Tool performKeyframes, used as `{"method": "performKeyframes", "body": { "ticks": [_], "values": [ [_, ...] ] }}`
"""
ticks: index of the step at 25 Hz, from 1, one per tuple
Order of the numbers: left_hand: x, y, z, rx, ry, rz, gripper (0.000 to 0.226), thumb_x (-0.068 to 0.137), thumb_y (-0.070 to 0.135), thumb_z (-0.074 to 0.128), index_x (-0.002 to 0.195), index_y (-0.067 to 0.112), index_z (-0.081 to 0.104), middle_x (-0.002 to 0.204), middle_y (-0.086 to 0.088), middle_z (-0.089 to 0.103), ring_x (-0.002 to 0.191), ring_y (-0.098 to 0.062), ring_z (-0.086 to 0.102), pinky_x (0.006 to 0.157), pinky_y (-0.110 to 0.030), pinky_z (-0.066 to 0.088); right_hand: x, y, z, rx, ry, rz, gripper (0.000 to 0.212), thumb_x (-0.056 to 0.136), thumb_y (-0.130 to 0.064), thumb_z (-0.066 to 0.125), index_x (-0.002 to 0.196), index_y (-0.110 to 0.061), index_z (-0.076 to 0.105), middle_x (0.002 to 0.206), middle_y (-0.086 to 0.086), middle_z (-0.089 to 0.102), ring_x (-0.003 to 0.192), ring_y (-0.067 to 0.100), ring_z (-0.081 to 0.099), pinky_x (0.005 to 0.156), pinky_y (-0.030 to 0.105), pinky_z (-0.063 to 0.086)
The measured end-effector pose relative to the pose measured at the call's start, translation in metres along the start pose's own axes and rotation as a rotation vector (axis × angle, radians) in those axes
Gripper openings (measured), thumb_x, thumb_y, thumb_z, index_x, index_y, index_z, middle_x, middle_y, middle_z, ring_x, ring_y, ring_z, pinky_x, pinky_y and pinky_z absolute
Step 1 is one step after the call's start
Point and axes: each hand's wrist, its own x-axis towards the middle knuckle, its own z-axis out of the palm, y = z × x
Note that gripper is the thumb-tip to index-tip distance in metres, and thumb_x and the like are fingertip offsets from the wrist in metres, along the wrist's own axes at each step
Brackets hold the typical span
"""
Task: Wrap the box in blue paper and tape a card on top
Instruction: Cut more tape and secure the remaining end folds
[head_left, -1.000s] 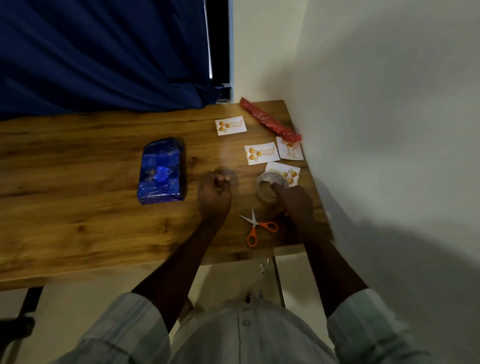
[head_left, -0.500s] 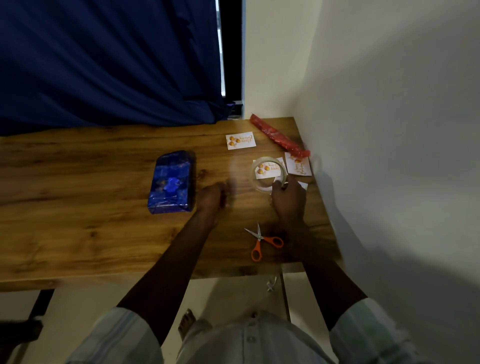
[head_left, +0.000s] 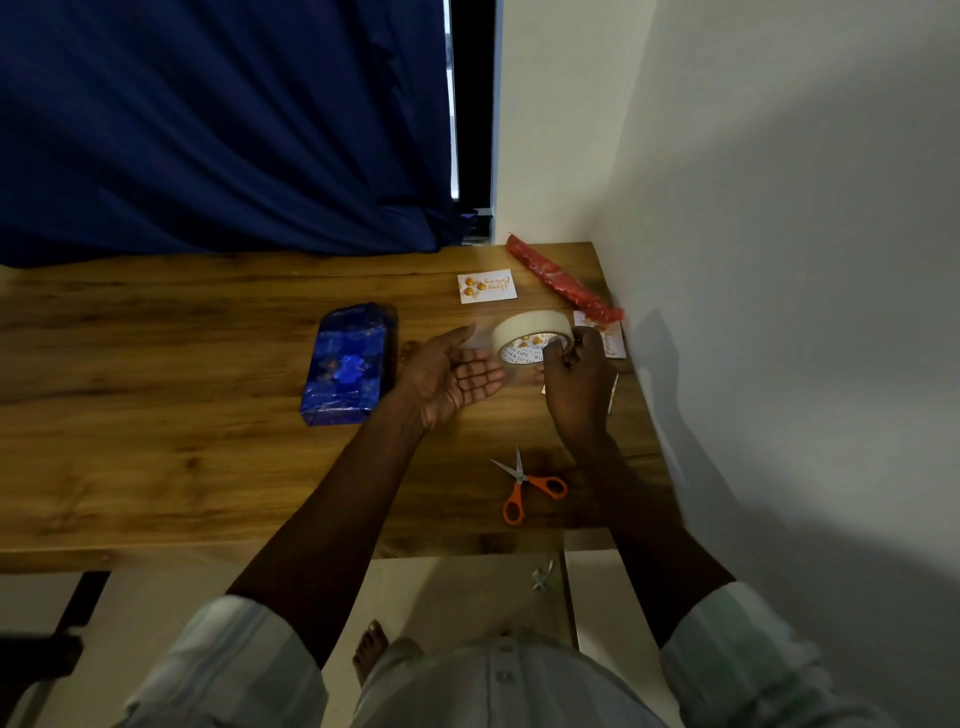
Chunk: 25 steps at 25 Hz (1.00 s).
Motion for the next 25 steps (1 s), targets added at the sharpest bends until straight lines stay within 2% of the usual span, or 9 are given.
{"method": "performKeyframes", "body": {
  "ticks": [2, 4, 8, 12, 17, 20, 22, 25],
  "values": [
    [-0.002, 0.000, -0.001, -0.015, -0.037, 0.006, 0.030, 0.093, 0.026, 0.060, 0.103, -0.002, 0.060, 0.100, -0.020, 0.066, 0.099, -0.031, 0.065, 0.092, -0.041, 0.053, 0.000, 0.000, 0.001, 0.029, 0.002, 0.010, 0.021, 0.094, -0.014, 0.058, 0.111, -0.001, 0.059, 0.088, 0.000, 0.061, 0.075, 0.009, 0.059, 0.053, -0.002, 0.036],
    [-0.004, -0.001, -0.002, -0.019, -0.061, 0.015, 0.019, 0.093, 0.017, 0.060, 0.099, -0.001, 0.062, 0.096, -0.017, 0.067, 0.095, -0.027, 0.066, 0.090, -0.039, 0.054, 0.000, 0.002, 0.002, 0.060, -0.008, 0.040, 0.023, 0.095, -0.015, 0.057, 0.114, -0.002, 0.059, 0.090, 0.000, 0.062, 0.076, 0.011, 0.063, 0.053, 0.001, 0.041],
    [-0.007, -0.003, 0.001, 0.036, -0.039, 0.009, 0.009, 0.090, 0.007, 0.061, 0.095, 0.000, 0.065, 0.093, -0.014, 0.068, 0.088, -0.022, 0.067, 0.084, -0.034, 0.056, 0.001, 0.010, 0.006, 0.120, -0.018, 0.116, 0.027, 0.094, -0.020, 0.057, 0.116, -0.004, 0.057, 0.092, 0.003, 0.066, 0.073, 0.014, 0.068, 0.058, 0.024, 0.057],
    [-0.010, -0.004, 0.003, 0.055, 0.000, 0.006, 0.006, 0.089, 0.005, 0.062, 0.093, 0.001, 0.065, 0.087, -0.011, 0.068, 0.082, -0.019, 0.066, 0.069, -0.029, 0.059, -0.004, 0.011, 0.005, 0.093, -0.003, 0.099, 0.024, 0.096, -0.018, 0.056, 0.115, -0.003, 0.057, 0.096, 0.005, 0.067, 0.075, 0.009, 0.064, 0.055, 0.007, 0.049],
    [-0.009, -0.006, 0.005, 0.049, 0.029, -0.031, 0.003, 0.089, 0.005, 0.064, 0.088, 0.002, 0.065, 0.077, -0.009, 0.068, 0.076, -0.017, 0.065, 0.065, -0.029, 0.058, -0.008, 0.012, 0.008, 0.083, 0.024, 0.095, 0.028, 0.096, -0.016, 0.055, 0.117, 0.002, 0.056, 0.096, 0.013, 0.070, 0.071, 0.007, 0.062, 0.054, 0.002, 0.042],
    [-0.007, -0.008, 0.006, 0.040, 0.069, -0.032, 0.004, 0.089, 0.000, 0.062, 0.087, 0.003, 0.063, 0.076, -0.008, 0.067, 0.075, -0.016, 0.064, 0.063, -0.028, 0.058, -0.011, 0.013, 0.010, 0.074, 0.025, 0.084, 0.031, 0.097, -0.016, 0.055, 0.122, 0.002, 0.054, 0.099, 0.017, 0.070, 0.080, 0.015, 0.065, 0.054, -0.001, 0.039],
    [-0.007, -0.010, 0.007, 0.044, 0.080, -0.004, 0.007, 0.090, -0.002, 0.059, 0.088, 0.004, 0.063, 0.076, -0.007, 0.066, 0.075, -0.015, 0.063, 0.062, -0.027, 0.057, -0.012, 0.013, 0.010, 0.060, 0.025, 0.075, 0.034, 0.097, -0.017, 0.055, 0.125, 0.002, 0.052, 0.102, 0.016, 0.069, 0.082, 0.014, 0.063, 0.055, -0.002, 0.039],
    [-0.005, -0.011, 0.008, 0.069, 0.093, 0.055, 0.009, 0.091, -0.003, 0.057, 0.092, 0.005, 0.063, 0.082, -0.007, 0.064, 0.076, -0.014, 0.062, 0.066, -0.025, 0.056, -0.014, 0.013, 0.011, 0.060, 0.018, 0.086, 0.035, 0.097, -0.019, 0.055, 0.126, 0.000, 0.053, 0.103, 0.014, 0.069, 0.081, 0.010, 0.061, 0.062, 0.008, 0.045]
  ]
}}
